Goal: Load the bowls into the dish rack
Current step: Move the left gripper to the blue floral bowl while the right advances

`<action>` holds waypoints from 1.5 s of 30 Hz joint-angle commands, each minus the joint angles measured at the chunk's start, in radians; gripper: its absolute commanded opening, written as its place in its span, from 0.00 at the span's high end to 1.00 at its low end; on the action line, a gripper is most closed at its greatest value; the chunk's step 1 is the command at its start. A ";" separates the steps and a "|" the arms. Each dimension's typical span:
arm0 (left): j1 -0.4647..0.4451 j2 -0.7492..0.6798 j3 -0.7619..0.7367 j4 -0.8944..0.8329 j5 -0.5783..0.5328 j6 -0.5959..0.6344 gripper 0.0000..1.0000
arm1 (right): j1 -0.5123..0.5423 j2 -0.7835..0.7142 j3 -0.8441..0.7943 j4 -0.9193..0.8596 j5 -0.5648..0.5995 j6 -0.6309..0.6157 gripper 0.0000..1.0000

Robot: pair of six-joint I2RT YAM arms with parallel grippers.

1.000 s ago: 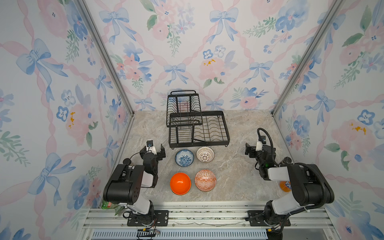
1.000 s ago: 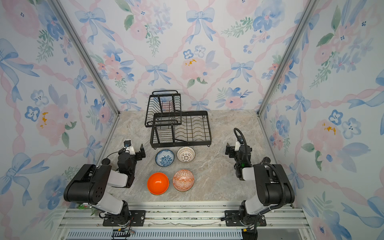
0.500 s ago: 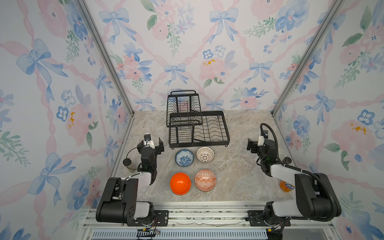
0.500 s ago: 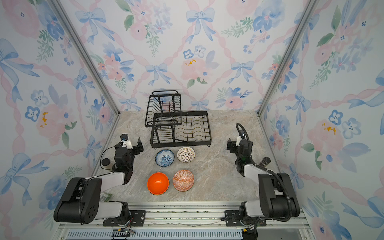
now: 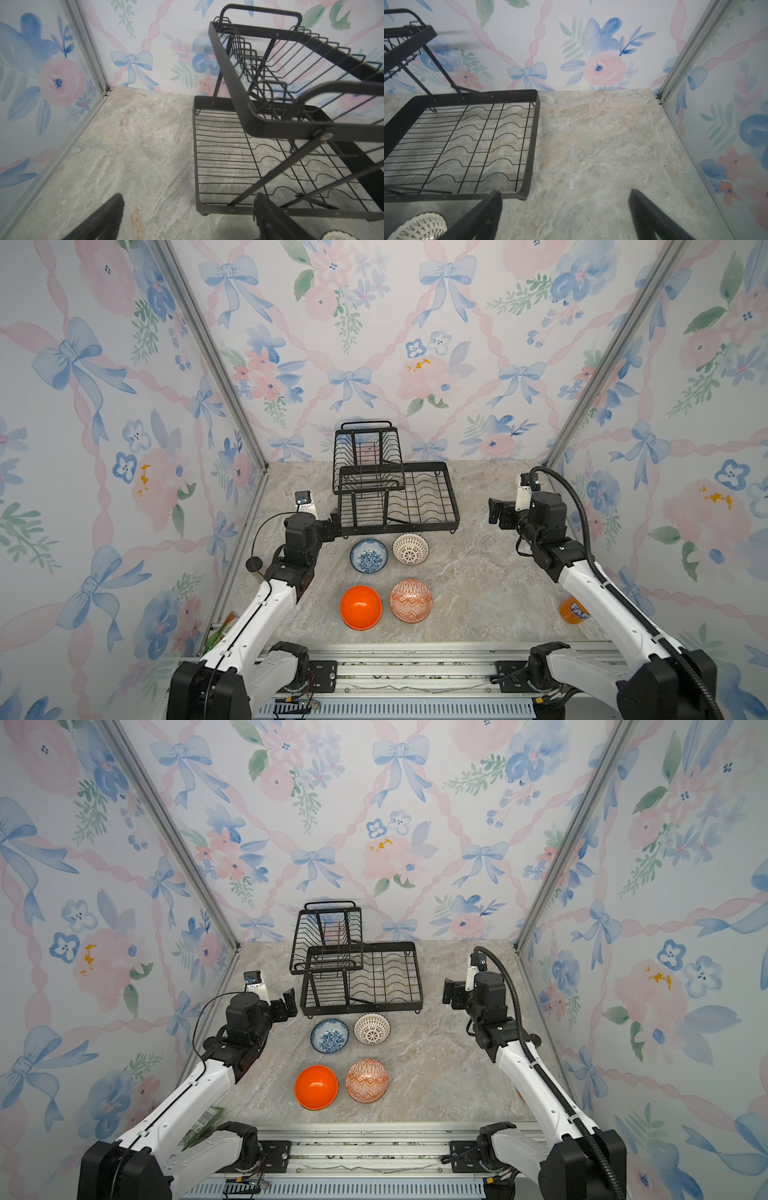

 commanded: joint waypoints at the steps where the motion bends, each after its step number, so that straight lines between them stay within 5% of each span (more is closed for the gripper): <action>1: -0.068 -0.029 0.029 -0.192 -0.001 -0.054 0.02 | 0.032 -0.024 0.043 -0.227 -0.015 0.035 0.03; 16: -0.136 0.056 0.083 -0.417 0.067 -0.105 0.02 | 0.041 0.010 0.113 -0.428 -0.082 0.018 0.03; 45: -0.098 0.216 0.078 -0.360 0.209 -0.097 0.02 | 0.039 0.120 0.120 -0.391 -0.139 0.028 0.03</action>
